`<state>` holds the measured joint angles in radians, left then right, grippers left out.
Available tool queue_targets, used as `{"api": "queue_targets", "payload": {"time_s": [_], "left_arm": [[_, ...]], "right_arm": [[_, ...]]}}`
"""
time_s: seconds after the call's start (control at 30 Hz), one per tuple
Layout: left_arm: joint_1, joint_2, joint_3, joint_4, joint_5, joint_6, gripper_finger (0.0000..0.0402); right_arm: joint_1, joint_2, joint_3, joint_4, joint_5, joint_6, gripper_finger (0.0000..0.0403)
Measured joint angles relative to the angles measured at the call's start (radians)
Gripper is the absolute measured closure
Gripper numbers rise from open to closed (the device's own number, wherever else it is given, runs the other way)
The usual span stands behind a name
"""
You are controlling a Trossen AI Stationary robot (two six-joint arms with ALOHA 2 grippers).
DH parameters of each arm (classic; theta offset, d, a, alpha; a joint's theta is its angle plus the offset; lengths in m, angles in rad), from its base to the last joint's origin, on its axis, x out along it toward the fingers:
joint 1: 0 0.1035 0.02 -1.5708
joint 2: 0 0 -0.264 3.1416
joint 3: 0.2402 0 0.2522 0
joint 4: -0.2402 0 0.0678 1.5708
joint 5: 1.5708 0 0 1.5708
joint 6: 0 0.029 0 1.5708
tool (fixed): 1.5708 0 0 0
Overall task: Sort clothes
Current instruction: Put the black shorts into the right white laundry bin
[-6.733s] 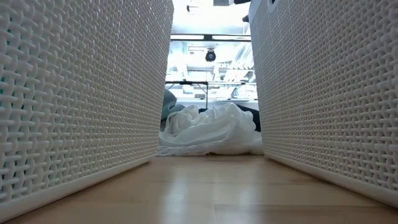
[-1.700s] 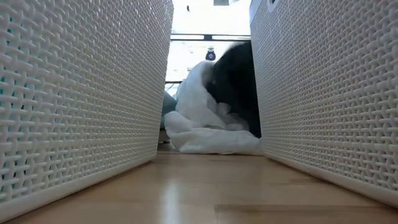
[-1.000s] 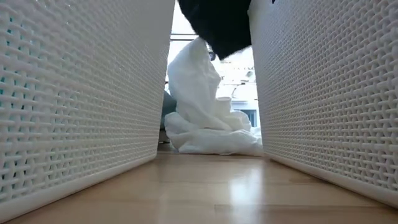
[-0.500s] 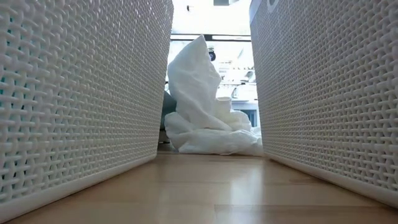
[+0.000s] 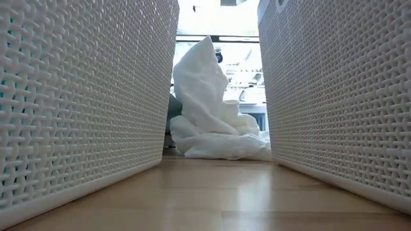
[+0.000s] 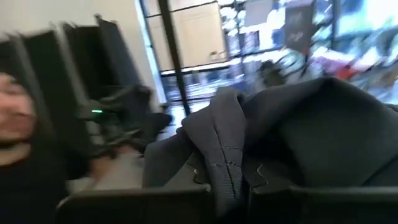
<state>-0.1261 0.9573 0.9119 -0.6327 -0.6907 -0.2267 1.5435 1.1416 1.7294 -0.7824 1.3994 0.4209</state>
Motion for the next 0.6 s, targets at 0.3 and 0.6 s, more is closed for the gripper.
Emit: {"api": "queue_targets", "payload": {"time_s": [0.3,0.6], "left_arm": [[0.0,0.0,0.0,0.006,0.0,-0.007,0.0243],[0.0,0.0,0.0,0.031,0.0,-0.007,0.0243]], "right_arm": [[-0.011,0.06,-0.011,-0.593,-0.117,0.976,0.0402],[-0.296,0.08,-0.188,-0.634,-0.638,1.339,0.0402]]}}
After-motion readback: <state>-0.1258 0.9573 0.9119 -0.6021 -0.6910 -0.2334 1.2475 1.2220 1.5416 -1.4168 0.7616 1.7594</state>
